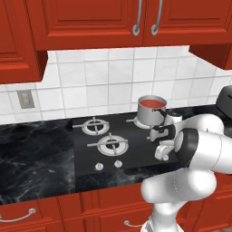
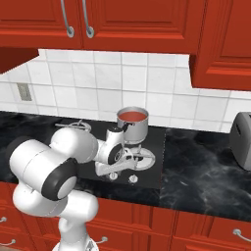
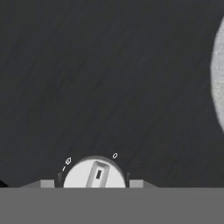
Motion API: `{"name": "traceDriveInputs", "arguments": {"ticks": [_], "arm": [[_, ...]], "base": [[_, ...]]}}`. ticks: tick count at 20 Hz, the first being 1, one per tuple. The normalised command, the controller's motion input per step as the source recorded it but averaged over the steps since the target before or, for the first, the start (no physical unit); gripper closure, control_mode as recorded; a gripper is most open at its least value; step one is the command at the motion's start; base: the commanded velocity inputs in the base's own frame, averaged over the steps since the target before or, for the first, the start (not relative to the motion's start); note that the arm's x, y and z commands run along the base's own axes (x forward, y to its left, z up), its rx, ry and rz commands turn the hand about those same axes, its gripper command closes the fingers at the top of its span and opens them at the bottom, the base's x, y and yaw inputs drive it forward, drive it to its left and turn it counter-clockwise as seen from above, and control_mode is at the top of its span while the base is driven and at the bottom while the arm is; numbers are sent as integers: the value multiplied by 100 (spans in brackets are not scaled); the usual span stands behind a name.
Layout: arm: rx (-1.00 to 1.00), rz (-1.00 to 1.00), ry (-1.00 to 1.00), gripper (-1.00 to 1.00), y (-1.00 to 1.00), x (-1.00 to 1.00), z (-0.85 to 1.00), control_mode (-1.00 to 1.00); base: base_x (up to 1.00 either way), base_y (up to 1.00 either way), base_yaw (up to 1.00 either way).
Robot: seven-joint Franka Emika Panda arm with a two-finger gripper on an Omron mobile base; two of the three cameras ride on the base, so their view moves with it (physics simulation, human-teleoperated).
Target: Wait until the marinara sauce is simmered to a deep red color and then turn off the stove.
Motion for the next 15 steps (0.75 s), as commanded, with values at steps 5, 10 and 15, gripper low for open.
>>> {"name": "traceDriveInputs", "arguments": {"ticks": [5,10,15], "arm": [[0,-31,0,100,0,-12,-15,-100],[0,-31,0,100,0,-11,-15,-100],[0,-31,0,100,0,-10,-16,-100]], "base": [[0,0,0],[0,0,0],[0,0,0]]}}
